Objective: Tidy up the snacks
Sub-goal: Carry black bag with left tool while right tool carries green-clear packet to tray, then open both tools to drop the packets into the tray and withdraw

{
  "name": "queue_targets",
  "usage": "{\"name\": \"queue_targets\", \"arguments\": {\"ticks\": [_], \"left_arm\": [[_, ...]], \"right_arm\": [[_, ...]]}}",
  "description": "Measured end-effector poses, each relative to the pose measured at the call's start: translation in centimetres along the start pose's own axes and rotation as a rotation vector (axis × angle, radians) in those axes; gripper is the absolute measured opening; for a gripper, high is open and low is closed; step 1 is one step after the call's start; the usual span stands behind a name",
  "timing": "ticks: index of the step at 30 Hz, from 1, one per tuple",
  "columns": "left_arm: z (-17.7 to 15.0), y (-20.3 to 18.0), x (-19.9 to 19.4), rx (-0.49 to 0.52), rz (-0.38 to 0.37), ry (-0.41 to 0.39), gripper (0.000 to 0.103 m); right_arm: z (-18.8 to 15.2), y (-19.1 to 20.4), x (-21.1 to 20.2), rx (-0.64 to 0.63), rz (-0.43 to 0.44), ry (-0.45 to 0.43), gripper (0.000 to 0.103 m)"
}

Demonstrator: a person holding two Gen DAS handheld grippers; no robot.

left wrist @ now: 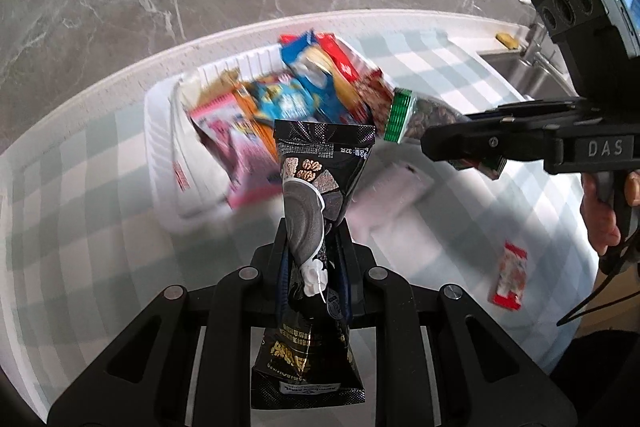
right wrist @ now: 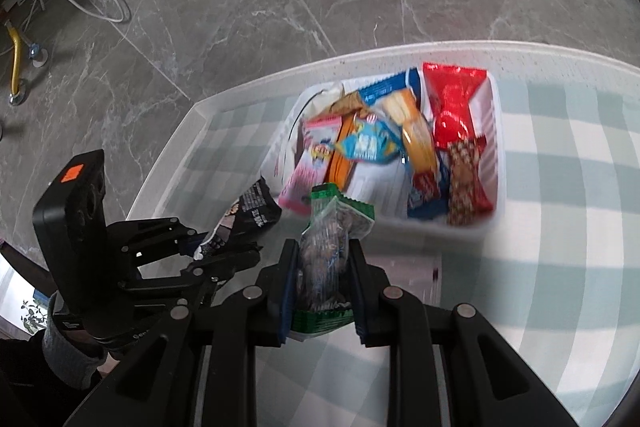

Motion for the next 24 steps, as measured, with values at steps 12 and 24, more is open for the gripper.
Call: {"name": "queue_targets", "arguments": {"ticks": [12, 24], "left_arm": [[6.1, 4.1, 2.2, -0.019, 0.007, -0.034, 0.017], [11.9, 6.1, 6.9, -0.006, 0.012, -0.020, 0.018]], "right_arm": [[4.7, -0.7, 3.0, -0.007, -0.008, -0.011, 0.026], [6.8, -1.5, 7.2, -0.045, -0.055, 0.023, 0.026]]}}
Point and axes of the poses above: each gripper's, at about its wrist camera, not at the fingertips, and x roughly the way its jaws point, y to its left, z to its top, the point moved 4 cm from there along x, roughly the way its jaws point, and after that the axes turned 4 degrees about z, right-handed, at the moved point
